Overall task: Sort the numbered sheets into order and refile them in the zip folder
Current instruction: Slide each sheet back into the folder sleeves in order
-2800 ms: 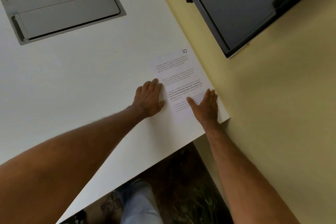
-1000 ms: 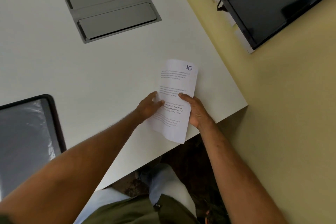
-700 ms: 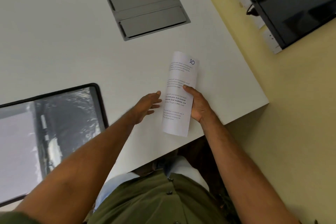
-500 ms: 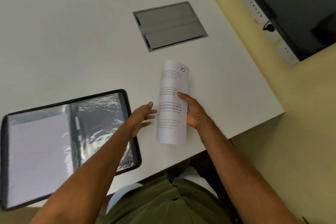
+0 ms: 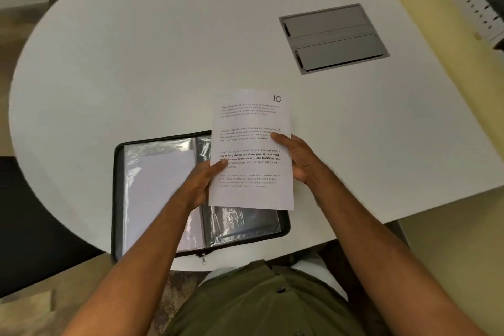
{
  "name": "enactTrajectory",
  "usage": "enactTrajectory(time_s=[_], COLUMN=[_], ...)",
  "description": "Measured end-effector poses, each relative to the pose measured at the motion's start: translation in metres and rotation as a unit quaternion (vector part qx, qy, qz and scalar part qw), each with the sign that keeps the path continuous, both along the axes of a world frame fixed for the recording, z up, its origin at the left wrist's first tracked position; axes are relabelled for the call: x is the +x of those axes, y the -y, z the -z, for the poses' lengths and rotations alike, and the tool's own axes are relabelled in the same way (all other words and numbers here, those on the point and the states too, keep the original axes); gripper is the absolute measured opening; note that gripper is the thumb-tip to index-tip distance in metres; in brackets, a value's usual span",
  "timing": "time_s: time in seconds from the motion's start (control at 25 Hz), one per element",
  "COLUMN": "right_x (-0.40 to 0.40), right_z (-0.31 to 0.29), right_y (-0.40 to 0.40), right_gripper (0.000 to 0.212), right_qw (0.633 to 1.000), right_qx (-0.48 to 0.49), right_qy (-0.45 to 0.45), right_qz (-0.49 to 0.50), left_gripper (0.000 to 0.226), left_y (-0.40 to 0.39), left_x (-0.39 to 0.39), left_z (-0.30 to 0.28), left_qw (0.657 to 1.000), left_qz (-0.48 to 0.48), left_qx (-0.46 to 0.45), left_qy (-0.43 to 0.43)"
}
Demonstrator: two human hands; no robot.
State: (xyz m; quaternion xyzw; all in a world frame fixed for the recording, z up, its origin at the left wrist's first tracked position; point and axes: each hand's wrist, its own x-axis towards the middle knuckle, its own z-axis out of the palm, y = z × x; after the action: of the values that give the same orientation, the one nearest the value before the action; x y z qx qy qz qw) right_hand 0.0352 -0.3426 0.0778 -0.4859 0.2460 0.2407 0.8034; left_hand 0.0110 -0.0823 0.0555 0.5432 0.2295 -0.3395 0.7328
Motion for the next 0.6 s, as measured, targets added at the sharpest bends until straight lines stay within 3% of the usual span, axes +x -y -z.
enactTrajectory(time_s=[0.16, 0.36, 0.6], right_x=[-0.006, -0.007, 0.003], right_z=[0.004, 0.021, 0.044], right_y=[-0.02, -0.028, -0.017], right_gripper=[0.039, 0.033, 0.027], right_qw=[0.994, 0.974, 0.961], right_qx=[-0.102, -0.212, -0.263], right_qy=[0.0, 0.01, 0.015], right_qz=[-0.026, -0.073, -0.082], left_gripper=[0.031, 0.024, 0.026], left_y=[-0.025, -0.024, -0.015], left_x=[0.002, 0.006, 0.027], left_z=[0.012, 0.023, 0.047], left_qw=[0.992, 0.991, 0.988], left_qz=[0.013, -0.019, -0.01], left_qx=[0.115, 0.123, 0.148], left_qy=[0.049, 0.053, 0.045])
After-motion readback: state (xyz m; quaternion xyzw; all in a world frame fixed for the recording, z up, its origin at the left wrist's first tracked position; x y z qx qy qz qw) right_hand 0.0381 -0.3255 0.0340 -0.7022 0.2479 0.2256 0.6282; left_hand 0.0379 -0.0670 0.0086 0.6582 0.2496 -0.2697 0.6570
